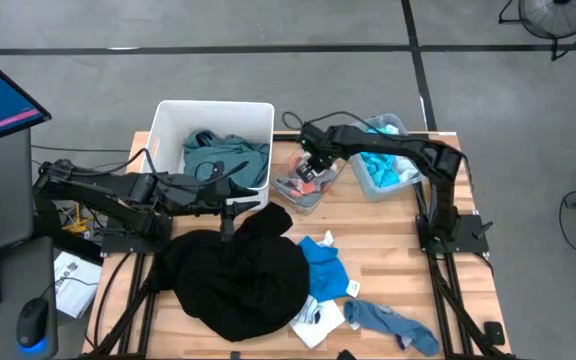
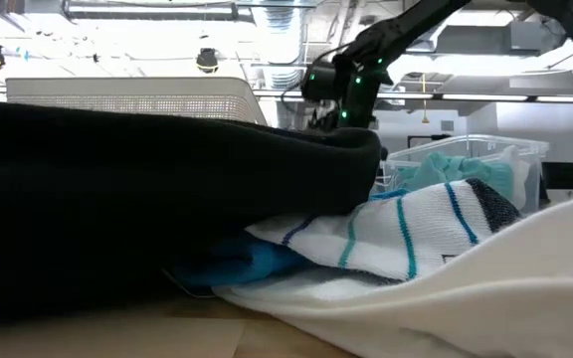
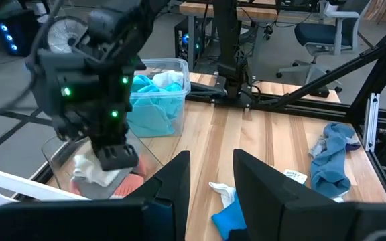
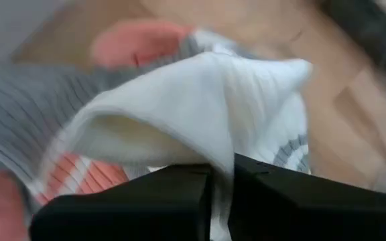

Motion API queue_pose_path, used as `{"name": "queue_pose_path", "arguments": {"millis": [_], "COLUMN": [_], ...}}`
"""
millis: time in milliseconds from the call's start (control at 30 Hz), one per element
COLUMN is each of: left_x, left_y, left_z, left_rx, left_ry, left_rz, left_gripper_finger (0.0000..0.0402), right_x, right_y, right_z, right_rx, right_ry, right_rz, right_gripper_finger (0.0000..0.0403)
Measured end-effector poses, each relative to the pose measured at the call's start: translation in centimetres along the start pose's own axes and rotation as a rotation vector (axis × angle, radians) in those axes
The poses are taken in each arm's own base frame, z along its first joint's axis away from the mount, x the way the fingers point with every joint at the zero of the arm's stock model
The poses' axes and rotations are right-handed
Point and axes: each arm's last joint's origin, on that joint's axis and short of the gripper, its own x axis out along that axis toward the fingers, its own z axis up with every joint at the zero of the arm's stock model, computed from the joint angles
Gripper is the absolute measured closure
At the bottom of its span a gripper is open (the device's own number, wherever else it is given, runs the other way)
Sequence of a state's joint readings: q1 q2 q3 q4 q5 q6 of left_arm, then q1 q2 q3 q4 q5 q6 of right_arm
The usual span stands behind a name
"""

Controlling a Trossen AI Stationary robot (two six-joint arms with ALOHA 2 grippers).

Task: Pick & Place Cloths
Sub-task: Put the white sock into the middle transparent bin, then put the dark blue sock into the middle transparent bin

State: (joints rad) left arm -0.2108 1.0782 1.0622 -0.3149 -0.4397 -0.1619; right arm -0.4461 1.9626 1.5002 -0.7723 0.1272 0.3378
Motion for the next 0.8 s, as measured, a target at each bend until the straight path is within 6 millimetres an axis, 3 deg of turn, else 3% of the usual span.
{"name": "queue_pose_path", "arguments": {"millis": [167, 333, 500, 600, 800], "left_x": [0.0, 0.0, 0.0, 0.0, 0.0], "left_y": [0.0, 0.0, 0.0, 0.0, 0.0], "left_z": [0.0, 0.0, 0.0, 0.0, 0.0], "left_rx": [0.004, 0.05, 0.062, 0.075, 0.077], "left_ry": [0.0, 0.0, 0.0, 0.0, 0.002], "left_rz": [0.0, 0.0, 0.0, 0.0, 0.0], "left_gripper_finger": [0.0303, 0.0303, 0.0303, 0.0303, 0.0303], "right_x": [0.8, -1.1, -6.0, -9.7, -17.2], "right_y": [0.0, -0.2, -0.4, -0.8, 0.4], "right_z": [-0.5, -0.4, 0.1, -0.9, -6.5], "right_rx": [-0.042, -0.089, -0.118, -0.117, -0.118], "right_ry": [0.062, 0.038, 0.006, 0.05, 0.162], "right_rz": [-0.003, 0.015, 0.031, 0.021, 0.063], "right_gripper_finger": [0.0357, 0.0284, 0.0185, 0.0147, 0.0139]}}
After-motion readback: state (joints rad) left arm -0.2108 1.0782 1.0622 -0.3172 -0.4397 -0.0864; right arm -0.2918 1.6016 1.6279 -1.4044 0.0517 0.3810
